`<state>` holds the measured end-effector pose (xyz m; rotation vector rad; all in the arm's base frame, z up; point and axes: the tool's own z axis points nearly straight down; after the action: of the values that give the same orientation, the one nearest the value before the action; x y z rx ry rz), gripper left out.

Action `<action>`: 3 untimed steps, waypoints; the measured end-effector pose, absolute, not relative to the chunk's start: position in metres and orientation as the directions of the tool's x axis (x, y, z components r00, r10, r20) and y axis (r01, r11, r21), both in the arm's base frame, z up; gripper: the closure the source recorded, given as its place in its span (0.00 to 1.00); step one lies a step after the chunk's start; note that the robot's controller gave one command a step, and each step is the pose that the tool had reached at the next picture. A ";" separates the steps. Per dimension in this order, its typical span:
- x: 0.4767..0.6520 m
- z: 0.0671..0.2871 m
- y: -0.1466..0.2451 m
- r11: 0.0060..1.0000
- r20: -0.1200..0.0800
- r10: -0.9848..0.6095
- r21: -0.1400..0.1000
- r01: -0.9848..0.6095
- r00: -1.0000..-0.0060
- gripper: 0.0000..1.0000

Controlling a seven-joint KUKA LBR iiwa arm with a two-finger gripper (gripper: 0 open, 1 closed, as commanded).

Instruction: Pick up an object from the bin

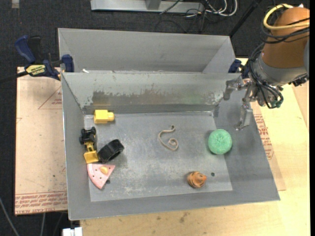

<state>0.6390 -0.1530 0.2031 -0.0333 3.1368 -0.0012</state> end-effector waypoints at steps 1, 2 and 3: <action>0.645 0.204 -0.154 0.999 -0.006 0.041 0.000 0.041 -0.999 0.00; 0.635 0.148 -0.148 1.000 -0.007 0.032 0.000 0.032 -0.999 0.00; 0.641 0.121 -0.149 0.991 0.001 0.134 0.002 0.134 -0.991 0.00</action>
Offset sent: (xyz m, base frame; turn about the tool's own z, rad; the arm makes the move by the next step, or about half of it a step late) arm -0.0081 0.0063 -0.0653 0.0482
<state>0.6410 -0.1494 0.1211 0.2117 3.1356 0.0031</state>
